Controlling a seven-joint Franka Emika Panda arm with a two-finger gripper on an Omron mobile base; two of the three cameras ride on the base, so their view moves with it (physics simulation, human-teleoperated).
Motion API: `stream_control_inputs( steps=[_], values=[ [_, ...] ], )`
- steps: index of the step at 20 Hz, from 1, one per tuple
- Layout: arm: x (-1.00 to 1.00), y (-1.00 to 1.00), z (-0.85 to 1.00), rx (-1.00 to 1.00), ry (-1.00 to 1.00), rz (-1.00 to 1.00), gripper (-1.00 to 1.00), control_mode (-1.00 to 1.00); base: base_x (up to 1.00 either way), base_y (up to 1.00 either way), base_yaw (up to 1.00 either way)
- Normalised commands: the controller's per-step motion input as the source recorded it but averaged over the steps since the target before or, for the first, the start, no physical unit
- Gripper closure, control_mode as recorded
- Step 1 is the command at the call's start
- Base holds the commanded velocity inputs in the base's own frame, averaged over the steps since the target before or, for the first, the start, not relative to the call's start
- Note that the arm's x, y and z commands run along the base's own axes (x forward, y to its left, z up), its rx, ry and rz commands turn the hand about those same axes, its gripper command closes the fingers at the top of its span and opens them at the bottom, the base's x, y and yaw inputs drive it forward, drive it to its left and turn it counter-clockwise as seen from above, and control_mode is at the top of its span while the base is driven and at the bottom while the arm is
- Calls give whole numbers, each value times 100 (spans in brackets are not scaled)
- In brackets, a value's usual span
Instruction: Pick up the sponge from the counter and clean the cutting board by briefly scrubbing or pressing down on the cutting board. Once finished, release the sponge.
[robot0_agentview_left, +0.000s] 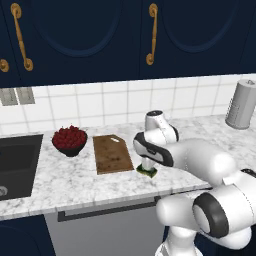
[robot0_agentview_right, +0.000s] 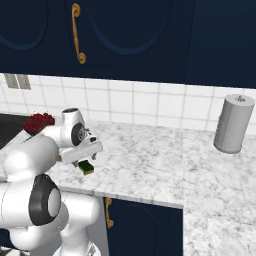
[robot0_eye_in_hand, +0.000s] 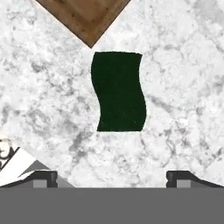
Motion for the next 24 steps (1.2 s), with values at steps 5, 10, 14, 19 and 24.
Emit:
stream_control_inputs(
  steps=[5, 10, 14, 19, 24],
  values=[
    [34, 14, -51, -1, 20, 8, -100, -100, 0, 0, 0],
    [45, 18, -27, 0, 22, 1, -100, -100, 0, 0, 0],
    [39, 5, -29, 0, 4, 0, -100, -100, 0, 0, 0],
    [3, 8, -42, -3, 0, 0, -100, -100, 0, 0, 0],
    [-7, 6, -31, -1, -2, 0, -100, -100, 0, 0, 0]
  ],
)
